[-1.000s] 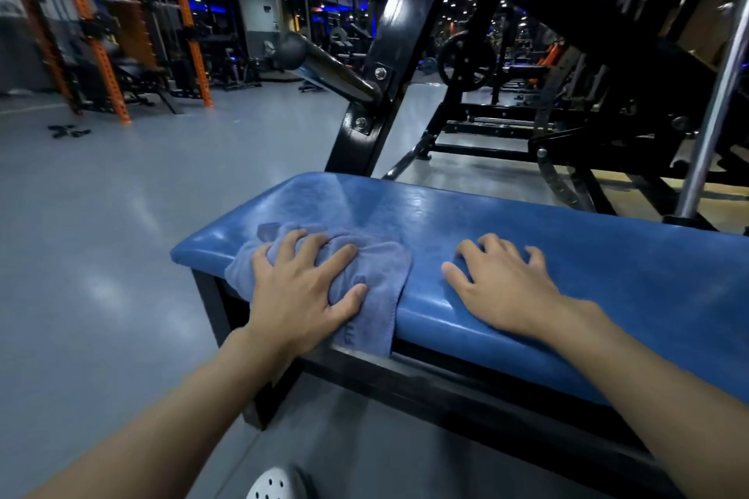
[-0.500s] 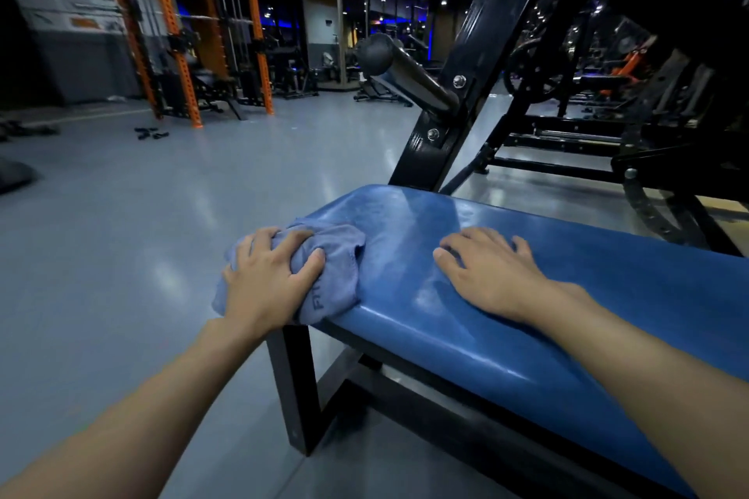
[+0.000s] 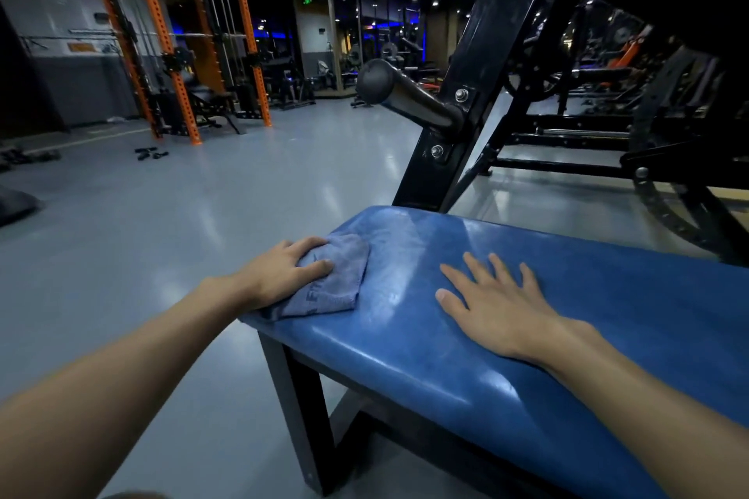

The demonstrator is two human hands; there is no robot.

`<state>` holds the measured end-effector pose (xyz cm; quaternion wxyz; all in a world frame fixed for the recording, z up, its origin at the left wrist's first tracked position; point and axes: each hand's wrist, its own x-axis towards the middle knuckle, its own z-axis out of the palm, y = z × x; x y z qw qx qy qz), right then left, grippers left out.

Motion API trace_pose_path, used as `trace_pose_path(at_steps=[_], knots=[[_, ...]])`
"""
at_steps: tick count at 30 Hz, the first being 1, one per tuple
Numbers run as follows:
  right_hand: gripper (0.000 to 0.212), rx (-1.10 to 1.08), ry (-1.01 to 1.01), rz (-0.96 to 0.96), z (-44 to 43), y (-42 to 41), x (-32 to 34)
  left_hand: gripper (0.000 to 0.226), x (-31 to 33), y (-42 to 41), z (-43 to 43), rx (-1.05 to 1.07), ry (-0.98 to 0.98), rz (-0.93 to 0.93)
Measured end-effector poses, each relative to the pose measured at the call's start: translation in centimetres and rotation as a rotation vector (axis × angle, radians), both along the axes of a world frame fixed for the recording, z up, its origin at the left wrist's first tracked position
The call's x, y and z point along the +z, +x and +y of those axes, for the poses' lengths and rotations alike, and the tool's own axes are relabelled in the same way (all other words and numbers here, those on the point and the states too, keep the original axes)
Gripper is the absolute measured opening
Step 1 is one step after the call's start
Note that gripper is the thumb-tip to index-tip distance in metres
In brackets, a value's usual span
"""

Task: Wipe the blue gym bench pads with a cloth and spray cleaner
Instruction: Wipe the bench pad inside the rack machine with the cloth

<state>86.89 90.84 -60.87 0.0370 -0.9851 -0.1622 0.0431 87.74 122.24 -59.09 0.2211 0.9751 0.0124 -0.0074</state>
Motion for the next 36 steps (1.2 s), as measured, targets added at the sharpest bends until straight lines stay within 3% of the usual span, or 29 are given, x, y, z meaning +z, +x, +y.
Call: trace_pose_path(at_steps=[2,6,10,16,19,21,25,30,36], knots=[[0.061,-0.003,-0.003,0.013,0.0,0.0,0.0,0.083,-0.2,0.0,0.4,-0.026,-0.002,0.012],[0.061,-0.01,-0.018,0.012,0.1,0.1,0.0,0.053,-0.4,2.3,0.5,-0.079,-0.037,-0.005],[0.061,-0.011,-0.019,0.006,0.2,-0.1,-0.1,0.082,-0.3,7.1,-1.0,-0.12,-0.013,-0.013],[0.053,0.044,0.045,-0.118,-1.2,3.7,1.8,0.085,-0.6,14.7,-3.5,-0.133,0.013,-0.03],[0.06,-0.072,-0.01,-0.043,-3.0,7.3,1.5,0.092,-0.5,17.7,-4.8,-0.16,0.039,-0.021],[0.062,-0.112,-0.04,0.031,-3.5,8.2,0.5,0.089,-0.5,19.4,-5.7,-0.173,0.061,-0.012],[0.062,-0.103,0.009,0.0,-3.5,8.2,-0.1,0.058,0.0,21.2,-9.1,-0.245,0.212,-0.033],[0.058,-0.088,0.127,-0.005,-4.5,8.0,0.7,0.066,0.2,20.1,-13.4,-0.37,0.287,-0.061],[0.06,-0.21,0.006,0.016,-10.2,6.8,0.6,0.074,0.5,20.4,-14.5,-0.34,0.308,-0.021]])
